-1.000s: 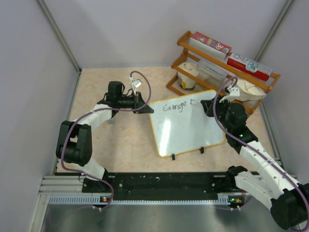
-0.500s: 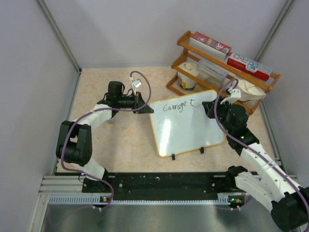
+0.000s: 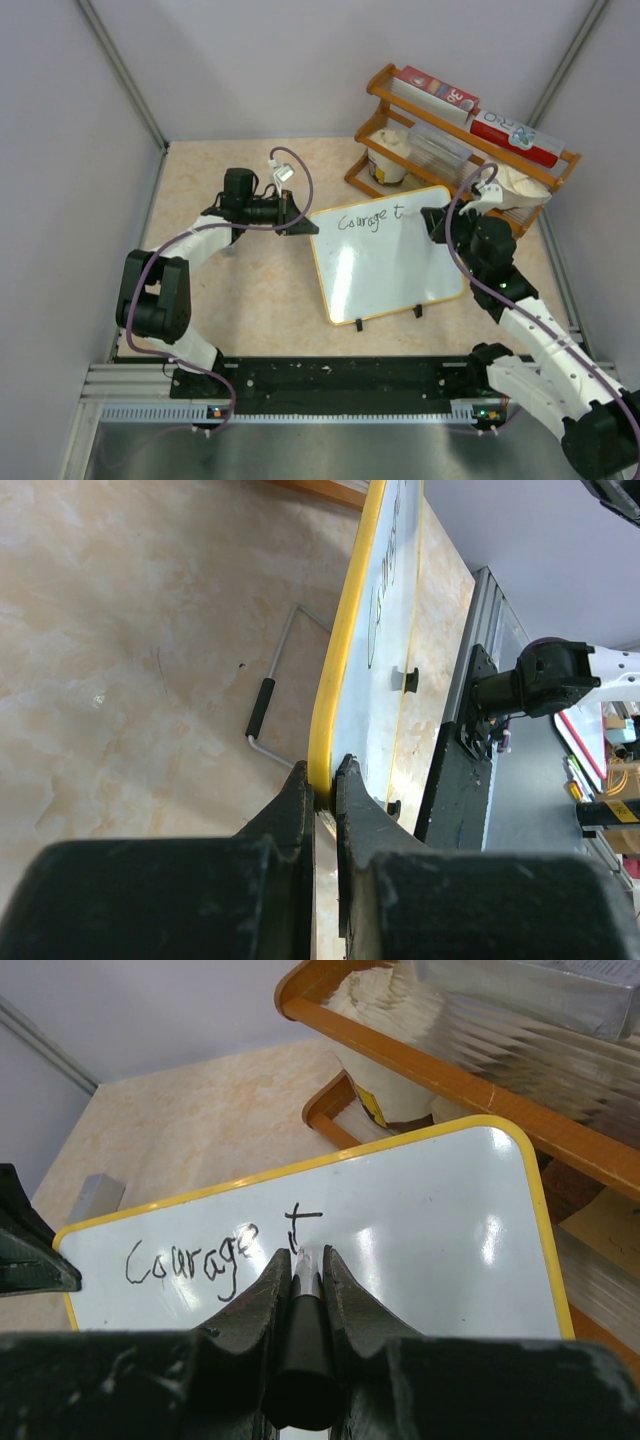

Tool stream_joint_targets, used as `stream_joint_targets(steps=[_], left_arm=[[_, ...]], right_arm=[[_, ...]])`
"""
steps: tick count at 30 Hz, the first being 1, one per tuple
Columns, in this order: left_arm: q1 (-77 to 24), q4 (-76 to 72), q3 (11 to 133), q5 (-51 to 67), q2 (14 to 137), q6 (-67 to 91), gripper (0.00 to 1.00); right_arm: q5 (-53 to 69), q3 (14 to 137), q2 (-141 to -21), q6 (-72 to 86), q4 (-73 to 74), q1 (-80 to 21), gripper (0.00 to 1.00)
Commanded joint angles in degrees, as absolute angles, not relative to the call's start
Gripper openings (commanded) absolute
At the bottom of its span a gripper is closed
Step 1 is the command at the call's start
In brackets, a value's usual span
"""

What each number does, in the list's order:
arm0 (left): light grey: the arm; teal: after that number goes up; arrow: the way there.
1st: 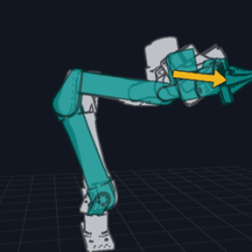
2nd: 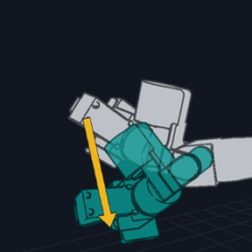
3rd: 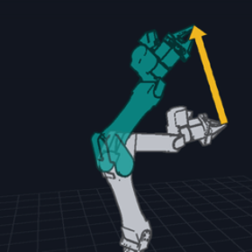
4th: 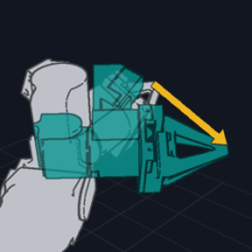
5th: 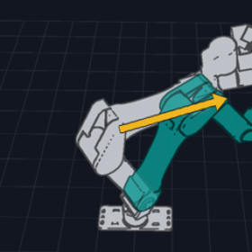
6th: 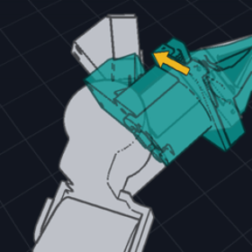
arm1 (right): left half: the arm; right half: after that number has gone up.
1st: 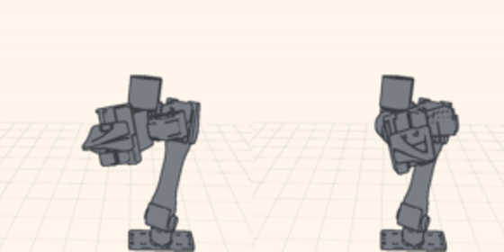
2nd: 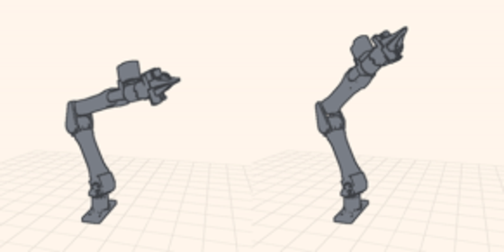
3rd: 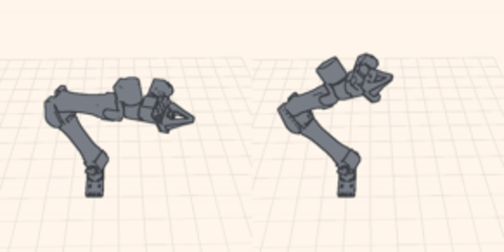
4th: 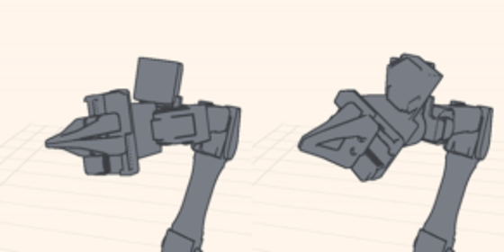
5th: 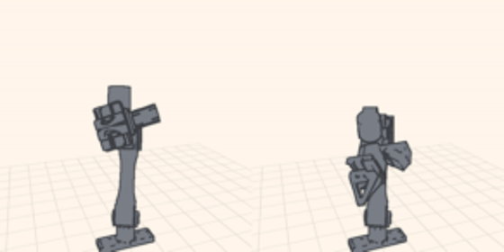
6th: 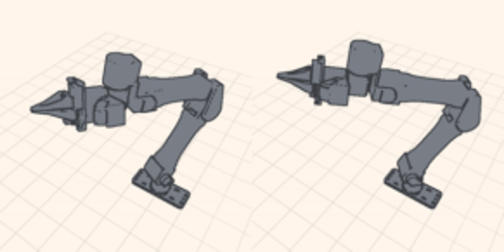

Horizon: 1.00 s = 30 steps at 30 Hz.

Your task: Write a sentence on the whiteboard

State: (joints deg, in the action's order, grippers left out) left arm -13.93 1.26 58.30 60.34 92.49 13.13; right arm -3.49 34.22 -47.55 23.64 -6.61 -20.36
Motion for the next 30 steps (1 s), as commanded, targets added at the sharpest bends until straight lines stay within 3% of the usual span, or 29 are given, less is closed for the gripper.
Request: stream_joint_targets(steps=[1, 30], left_arm=[[-17.0, 4.3, 56.0, 55.1, 93.7, 1.7, 0.00], [-17.1, 4.5, 56.2, 55.5, 93.8, 1.3, 0.00]], right_arm=[[-5.6, 37.3, -45.8, 22.9, -9.4, -19.7, 0.00], [-5.2, 36.7, -48.9, 22.1, -6.8, -19.5, 0.00]])
